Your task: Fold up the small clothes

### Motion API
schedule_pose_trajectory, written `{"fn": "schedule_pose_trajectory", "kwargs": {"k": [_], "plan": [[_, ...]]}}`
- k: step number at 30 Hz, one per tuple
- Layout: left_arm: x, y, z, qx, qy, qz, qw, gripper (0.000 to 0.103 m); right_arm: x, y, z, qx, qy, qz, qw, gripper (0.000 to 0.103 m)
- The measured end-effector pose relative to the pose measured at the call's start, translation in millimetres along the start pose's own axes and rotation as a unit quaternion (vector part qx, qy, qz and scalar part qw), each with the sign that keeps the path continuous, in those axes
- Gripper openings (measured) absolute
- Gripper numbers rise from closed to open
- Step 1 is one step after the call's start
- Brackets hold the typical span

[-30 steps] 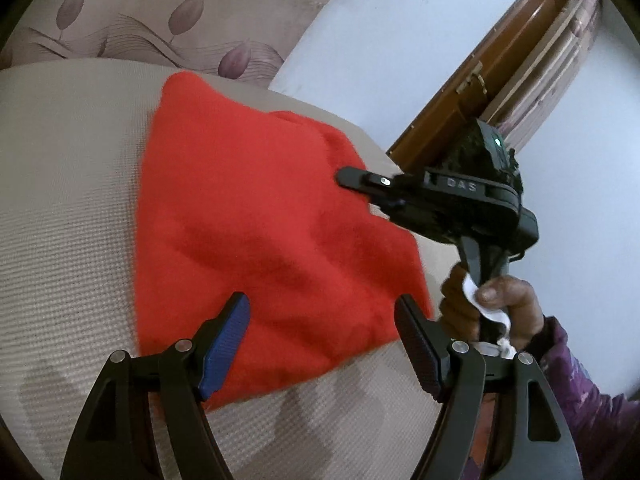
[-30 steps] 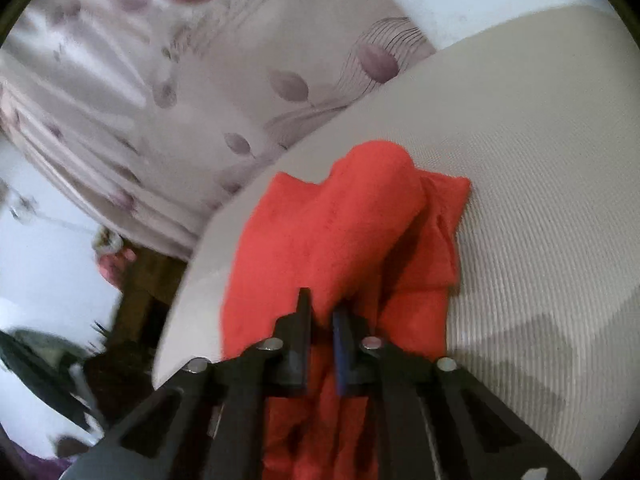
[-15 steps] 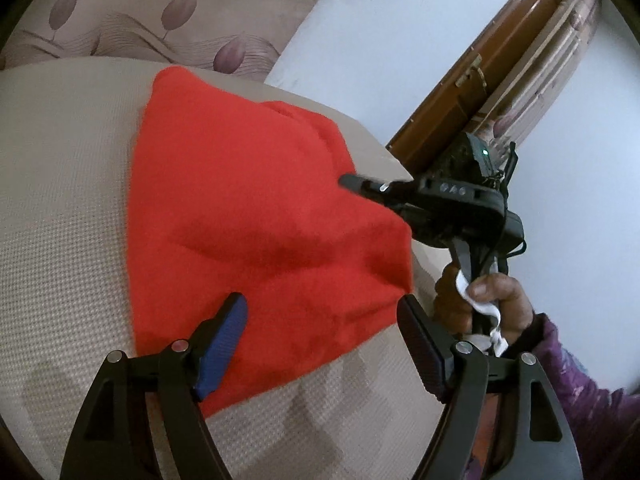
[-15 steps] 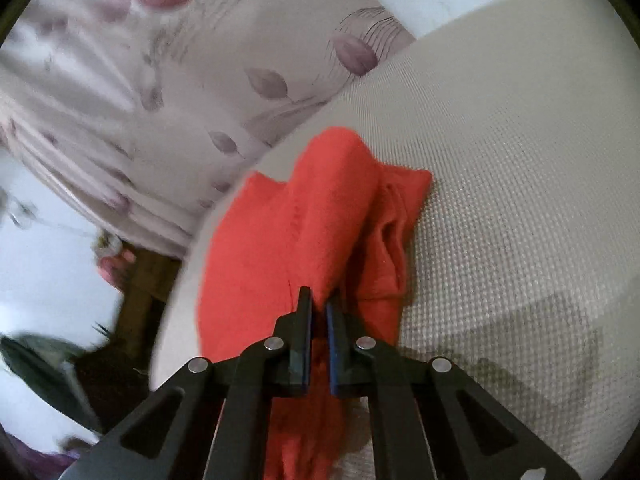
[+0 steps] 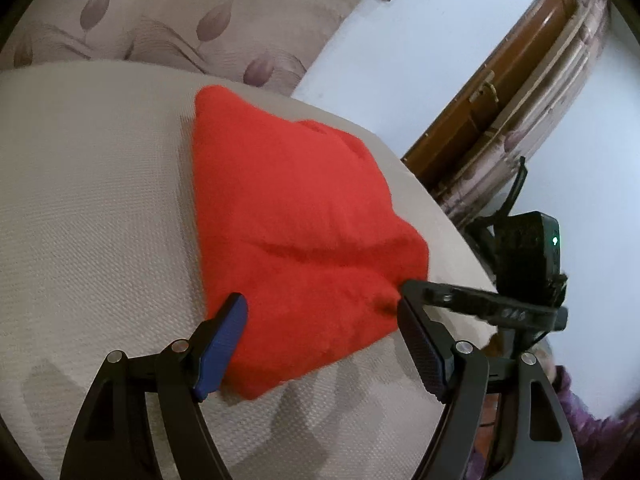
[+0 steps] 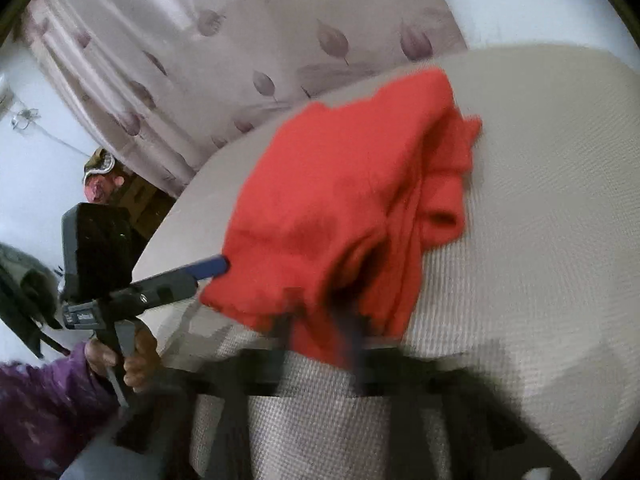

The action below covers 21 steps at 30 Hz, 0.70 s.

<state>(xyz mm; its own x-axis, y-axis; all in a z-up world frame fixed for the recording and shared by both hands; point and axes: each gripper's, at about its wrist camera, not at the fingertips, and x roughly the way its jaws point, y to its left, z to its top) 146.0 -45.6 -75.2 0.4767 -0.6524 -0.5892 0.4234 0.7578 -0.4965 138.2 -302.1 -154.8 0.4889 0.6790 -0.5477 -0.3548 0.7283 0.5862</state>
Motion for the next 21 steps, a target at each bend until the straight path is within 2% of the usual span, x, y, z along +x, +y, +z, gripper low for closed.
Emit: {"fn": "schedule_pose_trajectory", "kwargs": {"k": [1,2,4,5,6,7,8,9,11,13,16,17,21], "plan": [[-3,-1,2,0.006,-0.002,0.004,1.0,0.077,-5,-5,0,0.025,-0.006,0.032,0.999,0.008],[-8,-3,5,0.012,-0.008,0.006,0.9999,0.077,-13,-7,-1,0.05,-0.015,0.082,0.995,0.008],[-17,-5,11,0.023,-0.025,0.004,0.9994,0.077,-25,-7,-7,0.069,-0.028,0.12,0.99,0.008],[-19,-6,14,0.024,-0.031,0.001,0.9992,0.078,-24,-13,-10,0.084,-0.021,0.124,0.988,0.008],[-19,-6,16,0.022,-0.03,-0.003,0.9993,0.079,-18,-23,-14,0.098,-0.005,0.107,0.989,0.008],[-16,-6,16,0.021,-0.026,-0.005,0.9994,0.079,-12,-32,-20,0.105,0.013,0.072,0.992,0.008],[-10,-6,16,0.023,-0.019,-0.002,0.9996,0.079,-7,-43,-26,0.125,0.023,0.075,0.989,0.007],[-4,-6,15,0.025,-0.014,0.001,0.9996,0.079,-5,-49,-30,0.147,0.027,0.103,0.983,0.008],[6,-6,11,0.029,0.001,0.009,0.9995,0.079,-8,-53,-27,0.157,0.019,0.108,0.982,0.01],[15,-7,5,0.037,0.013,0.016,0.9991,0.079,-20,-47,-19,0.136,0.0,0.091,0.987,0.013],[18,-11,-1,0.048,0.012,0.014,0.9987,0.079,-40,-35,1,0.09,-0.028,0.025,0.995,0.026],[19,-12,-2,0.052,0.012,0.016,0.9984,0.079,-45,-29,11,0.076,-0.039,0.018,0.996,0.029],[23,-15,-4,0.059,0.013,0.021,0.9979,0.079,-42,5,51,0.005,-0.07,0.019,0.997,0.029]]}}
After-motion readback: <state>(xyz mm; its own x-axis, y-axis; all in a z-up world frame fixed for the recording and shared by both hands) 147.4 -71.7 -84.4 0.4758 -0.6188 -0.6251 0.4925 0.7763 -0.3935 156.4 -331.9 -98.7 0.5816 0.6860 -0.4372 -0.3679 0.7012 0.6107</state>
